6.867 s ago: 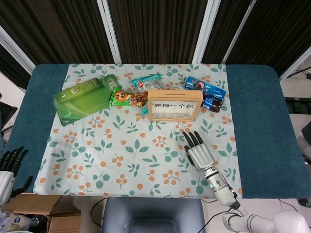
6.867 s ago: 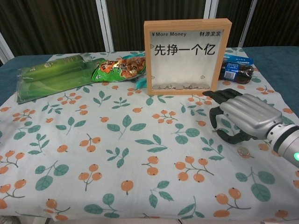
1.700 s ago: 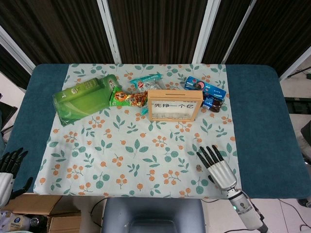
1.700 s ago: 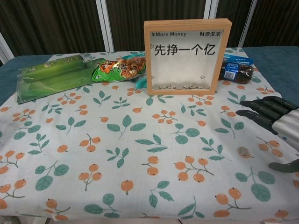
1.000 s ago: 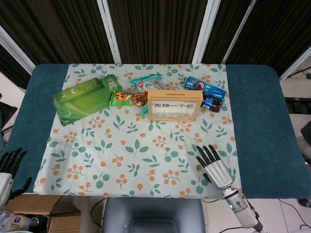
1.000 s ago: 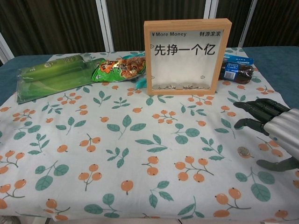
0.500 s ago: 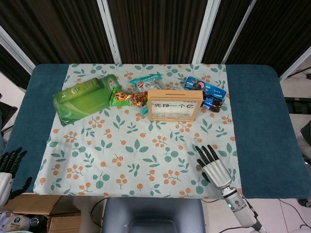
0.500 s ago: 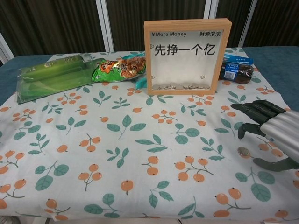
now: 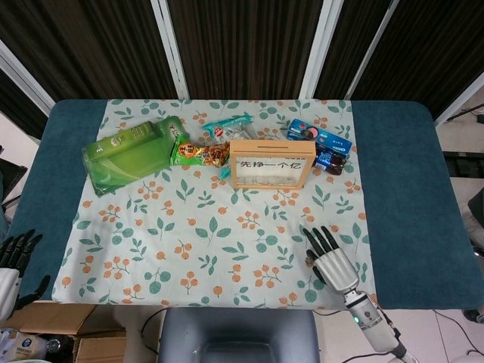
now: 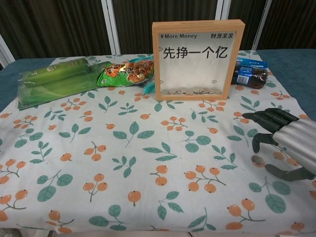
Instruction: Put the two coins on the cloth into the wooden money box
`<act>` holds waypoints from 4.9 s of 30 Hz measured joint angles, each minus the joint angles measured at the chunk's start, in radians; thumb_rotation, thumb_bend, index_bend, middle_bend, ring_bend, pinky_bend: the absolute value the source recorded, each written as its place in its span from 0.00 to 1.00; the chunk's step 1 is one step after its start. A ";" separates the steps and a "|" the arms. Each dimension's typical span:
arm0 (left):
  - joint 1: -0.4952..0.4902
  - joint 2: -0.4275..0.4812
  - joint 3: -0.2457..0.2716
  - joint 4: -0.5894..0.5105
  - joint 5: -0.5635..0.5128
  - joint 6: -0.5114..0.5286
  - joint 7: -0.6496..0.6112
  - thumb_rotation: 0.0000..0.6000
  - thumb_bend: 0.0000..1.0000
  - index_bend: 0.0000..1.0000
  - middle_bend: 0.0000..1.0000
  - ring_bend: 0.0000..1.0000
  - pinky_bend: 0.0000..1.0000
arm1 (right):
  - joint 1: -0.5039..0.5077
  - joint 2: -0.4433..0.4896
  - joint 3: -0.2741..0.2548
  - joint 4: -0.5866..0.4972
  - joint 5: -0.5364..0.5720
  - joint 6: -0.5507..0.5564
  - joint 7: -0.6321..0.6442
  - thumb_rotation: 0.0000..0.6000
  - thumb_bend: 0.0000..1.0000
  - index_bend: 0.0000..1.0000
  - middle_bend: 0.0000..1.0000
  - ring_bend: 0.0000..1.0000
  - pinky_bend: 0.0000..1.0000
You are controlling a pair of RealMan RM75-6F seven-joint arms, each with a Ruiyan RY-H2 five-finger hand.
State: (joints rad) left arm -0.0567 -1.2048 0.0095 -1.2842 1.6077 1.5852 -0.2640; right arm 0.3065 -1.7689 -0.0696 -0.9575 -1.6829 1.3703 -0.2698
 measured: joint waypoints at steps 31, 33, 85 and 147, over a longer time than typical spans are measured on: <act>0.003 0.003 -0.006 0.003 -0.010 0.003 -0.007 1.00 0.37 0.00 0.00 0.00 0.03 | 0.001 -0.005 0.003 -0.002 0.012 -0.038 -0.009 1.00 0.50 0.54 0.13 0.00 0.00; 0.003 0.003 -0.006 0.003 -0.011 0.002 -0.008 1.00 0.37 0.00 0.00 0.00 0.03 | 0.002 -0.002 0.001 -0.005 0.012 -0.042 -0.010 1.00 0.50 0.54 0.13 0.00 0.00; -0.010 -0.001 -0.003 0.015 -0.006 -0.014 -0.026 1.00 0.37 0.00 0.00 0.00 0.03 | 0.032 -0.032 0.026 0.032 0.007 -0.032 -0.005 1.00 0.58 0.64 0.17 0.00 0.00; -0.010 0.018 0.002 -0.018 0.006 -0.002 -0.011 1.00 0.37 0.00 0.00 0.00 0.03 | 0.528 0.207 0.672 -0.602 0.759 -0.176 -0.597 1.00 0.60 0.75 0.20 0.00 0.00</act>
State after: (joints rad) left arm -0.0663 -1.1873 0.0119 -1.3022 1.6137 1.5836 -0.2746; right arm 0.8348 -1.5618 0.6026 -1.5592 -0.9237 1.1944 -0.8671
